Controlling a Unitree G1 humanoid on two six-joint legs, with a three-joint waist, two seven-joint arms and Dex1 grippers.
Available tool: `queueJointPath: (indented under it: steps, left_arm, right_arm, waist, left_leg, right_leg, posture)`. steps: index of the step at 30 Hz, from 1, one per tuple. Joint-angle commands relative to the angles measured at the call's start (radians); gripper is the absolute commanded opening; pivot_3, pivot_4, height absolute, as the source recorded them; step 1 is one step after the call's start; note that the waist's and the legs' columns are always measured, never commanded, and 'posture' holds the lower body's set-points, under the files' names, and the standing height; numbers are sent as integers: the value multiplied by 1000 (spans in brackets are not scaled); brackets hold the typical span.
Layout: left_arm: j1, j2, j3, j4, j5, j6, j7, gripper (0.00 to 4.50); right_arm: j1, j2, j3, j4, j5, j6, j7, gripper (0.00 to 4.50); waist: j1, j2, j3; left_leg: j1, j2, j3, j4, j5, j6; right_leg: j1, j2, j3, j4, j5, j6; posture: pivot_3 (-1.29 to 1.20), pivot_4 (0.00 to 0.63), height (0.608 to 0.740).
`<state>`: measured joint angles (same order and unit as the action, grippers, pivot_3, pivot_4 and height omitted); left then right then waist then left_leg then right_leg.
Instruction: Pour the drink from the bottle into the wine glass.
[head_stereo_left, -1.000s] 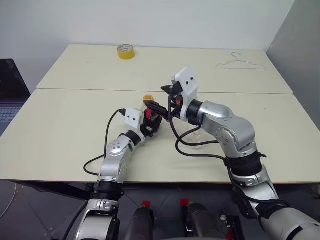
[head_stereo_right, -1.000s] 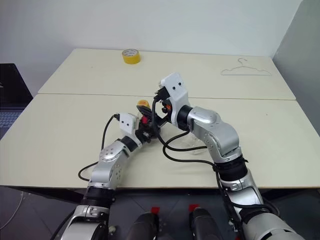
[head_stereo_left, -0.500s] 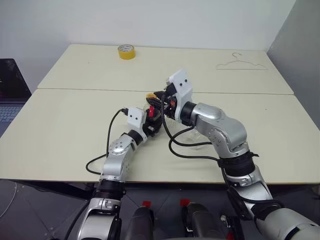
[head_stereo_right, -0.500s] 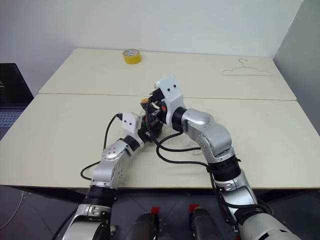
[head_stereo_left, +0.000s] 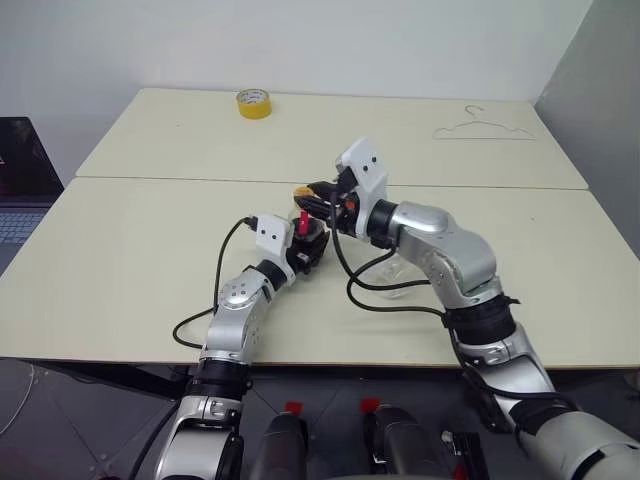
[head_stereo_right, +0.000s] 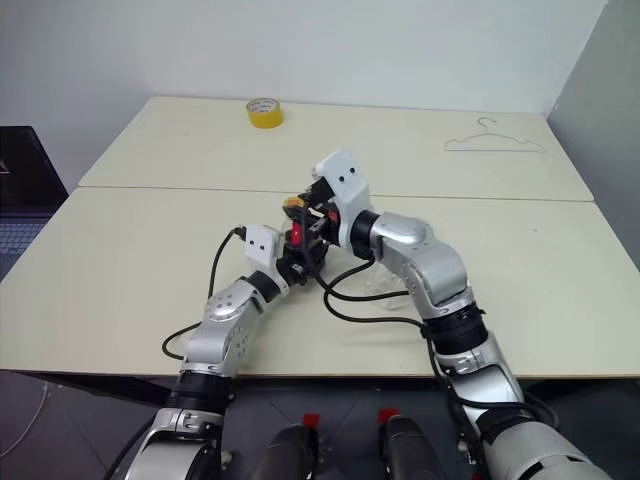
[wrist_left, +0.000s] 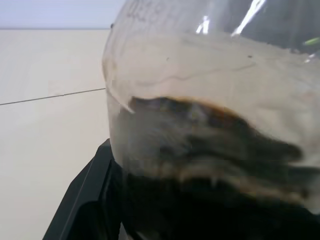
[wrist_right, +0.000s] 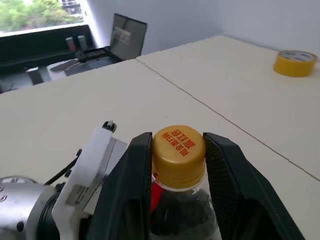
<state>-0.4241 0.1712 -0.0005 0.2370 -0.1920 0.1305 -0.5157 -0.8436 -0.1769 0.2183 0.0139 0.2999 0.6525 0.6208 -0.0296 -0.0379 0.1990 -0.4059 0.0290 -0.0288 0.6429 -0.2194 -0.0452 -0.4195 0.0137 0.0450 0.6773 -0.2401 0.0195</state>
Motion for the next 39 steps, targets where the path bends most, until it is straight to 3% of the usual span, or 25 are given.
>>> queueJointPath:
  steps: [1, 12, 20, 23, 29, 31, 39]
  left_arm:
    - [42, -5, -60, -60, -32, 77, -67, 2779]
    - [118, 26, -79, -206, -73, 209, -109, 2779]
    - [119, 33, -81, -222, -81, 229, -106, 2779]
    - [117, 33, -82, -217, -79, 228, -105, 2779]
    - [104, 28, -90, -198, -73, 221, -108, 2779]
    - [99, 29, -91, -189, -68, 212, -105, 2779]
    - [78, 26, -75, -130, -5, 140, -23, 2779]
  right_arm:
    - [-43, -77, 11, 78, 5, -106, 192, 1224]
    - [-172, -135, 28, 454, -24, -395, 595, 1224]
    - [-233, -105, -9, 626, -35, -504, 648, 1219]
    - [-225, -103, -24, 597, -23, -472, 631, 1792]
    - [-152, -133, -44, 394, 34, -356, 641, 3952]
    - [-133, -141, -68, 303, 67, -282, 616, 4475]
    - [-63, -110, -151, -15, 107, -14, 304, 4475]
  waist:
    - [0, 0, 0]
    - [-3, 0, 0]
    - [-3, 1, 0]
    - [-3, 1, 0]
    - [2, 1, 0]
    - [2, 1, 0]
    - [1, 1, 0]
  left_leg:
    - [0, 0, 0, 0, 0, 0]
    - [3, 0, 1, -3, 0, 0]
    - [8, 1, 1, -4, 0, 0]
    - [7, 1, 0, -4, 0, 0]
    - [6, 0, -1, -4, 0, 0]
    - [5, 0, 0, -4, 0, 0]
    - [5, 0, -2, -4, 0, 0]
  right_leg:
    - [0, 0, 0, -1, 0, 0]
    - [1, 0, 1, -2, 0, 0]
    - [7, 0, 0, -4, 0, 0]
    - [7, 0, 0, -4, 0, 0]
    - [7, -1, -1, -5, 0, 0]
    - [6, -1, 0, -5, 0, 0]
    - [6, -1, -1, -4, 0, 0]
  posture:
    - [0, 150, 740]
    - [0, 150, 740]
    - [0, 150, 740]
    - [0, 150, 740]
    - [0, 150, 740]
    - [0, 150, 740]
    - [0, 150, 740]
